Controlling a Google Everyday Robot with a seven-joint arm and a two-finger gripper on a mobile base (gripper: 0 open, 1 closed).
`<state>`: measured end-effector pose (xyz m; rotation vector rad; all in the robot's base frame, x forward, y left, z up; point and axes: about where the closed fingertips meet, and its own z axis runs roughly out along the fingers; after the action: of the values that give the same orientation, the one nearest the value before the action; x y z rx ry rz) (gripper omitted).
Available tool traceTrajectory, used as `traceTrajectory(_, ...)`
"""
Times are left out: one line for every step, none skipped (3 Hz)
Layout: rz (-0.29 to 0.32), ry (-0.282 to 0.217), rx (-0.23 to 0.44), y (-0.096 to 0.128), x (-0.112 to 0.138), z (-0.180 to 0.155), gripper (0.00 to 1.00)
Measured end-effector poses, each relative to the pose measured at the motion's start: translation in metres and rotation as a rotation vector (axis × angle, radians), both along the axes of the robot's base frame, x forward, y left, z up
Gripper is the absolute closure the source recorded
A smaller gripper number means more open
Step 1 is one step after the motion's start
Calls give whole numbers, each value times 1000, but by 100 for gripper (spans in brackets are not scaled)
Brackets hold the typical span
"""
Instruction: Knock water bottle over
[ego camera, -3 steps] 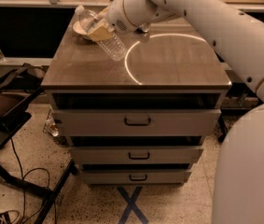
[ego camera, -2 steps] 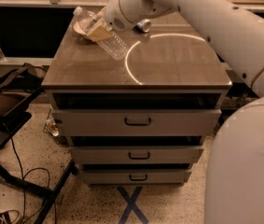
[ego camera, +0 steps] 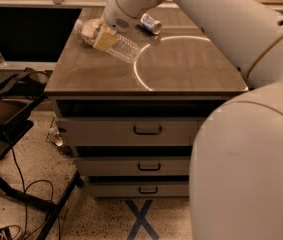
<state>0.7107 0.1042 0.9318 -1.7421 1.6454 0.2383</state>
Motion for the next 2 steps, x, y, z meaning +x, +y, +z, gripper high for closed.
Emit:
traceTrajectory(95, 26, -194, 14, -14, -25, 100)
traceTrajectory(148, 43, -297, 27, -20, -39, 100)
